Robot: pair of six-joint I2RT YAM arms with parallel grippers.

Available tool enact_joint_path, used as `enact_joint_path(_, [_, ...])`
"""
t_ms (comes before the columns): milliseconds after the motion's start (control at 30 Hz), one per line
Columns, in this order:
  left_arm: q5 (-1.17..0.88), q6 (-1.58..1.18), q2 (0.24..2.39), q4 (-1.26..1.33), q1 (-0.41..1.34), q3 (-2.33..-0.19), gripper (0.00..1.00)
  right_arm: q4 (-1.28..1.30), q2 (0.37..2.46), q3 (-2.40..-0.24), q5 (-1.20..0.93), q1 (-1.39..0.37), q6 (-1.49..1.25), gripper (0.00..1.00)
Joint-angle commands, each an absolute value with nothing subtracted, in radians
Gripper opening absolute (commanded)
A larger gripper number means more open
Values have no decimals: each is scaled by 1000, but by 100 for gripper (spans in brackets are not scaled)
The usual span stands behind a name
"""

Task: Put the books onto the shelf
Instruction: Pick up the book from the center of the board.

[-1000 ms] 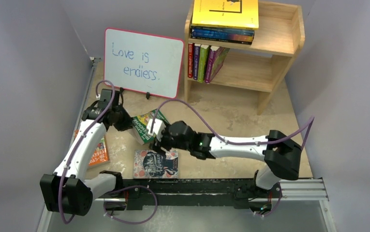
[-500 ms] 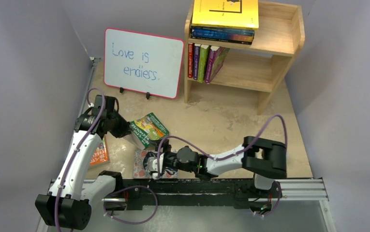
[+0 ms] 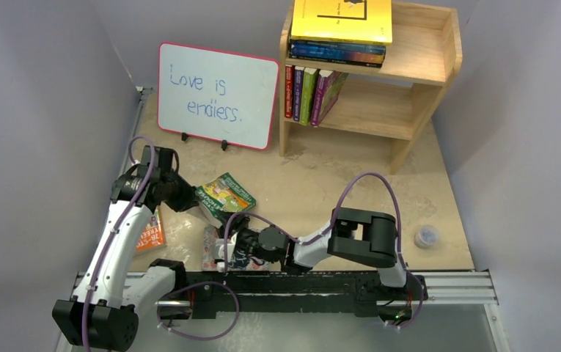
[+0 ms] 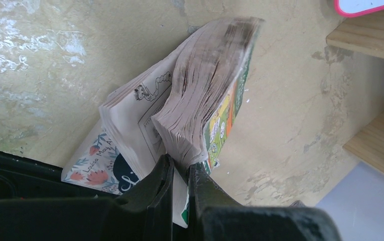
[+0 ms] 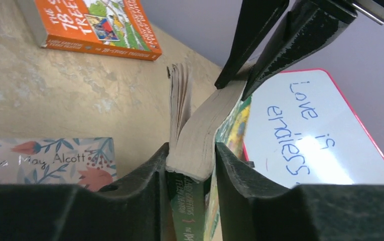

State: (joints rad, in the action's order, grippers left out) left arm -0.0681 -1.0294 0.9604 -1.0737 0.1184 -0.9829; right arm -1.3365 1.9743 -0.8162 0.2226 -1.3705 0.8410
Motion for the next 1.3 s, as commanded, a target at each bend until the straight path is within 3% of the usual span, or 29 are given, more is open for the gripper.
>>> enact_joint_path(0, [-82, -1052, 940, -1061, 112, -1081, 8, -1457, 1974, -864, 233, -1369, 893, 29])
enact_joint_path(133, [-13, -1020, 963, -1054, 113, -1168, 40, -1401, 1930, -864, 198, -1354, 869, 3])
enact_joint_path(200, [37, -993, 974, -1025, 112, -1224, 51, -1350, 1899, -865, 185, -1337, 845, 0])
enact_joint_path(333, [146, -894, 963, -934, 113, -1330, 60, -1246, 1813, -858, 150, -1274, 761, 0])
enact_joint_path(733, [118, -730, 793, -619, 113, -1165, 63, -695, 1503, -1009, -33, -1002, 263, 0])
enact_joint_path(1000, [-213, -700, 701, -333, 112, -937, 63, -327, 1394, -1194, -98, -940, -57, 0])
enact_joint_path(1267, [-473, -676, 658, -134, 112, -804, 63, -144, 1338, -1329, -210, -829, -337, 0])
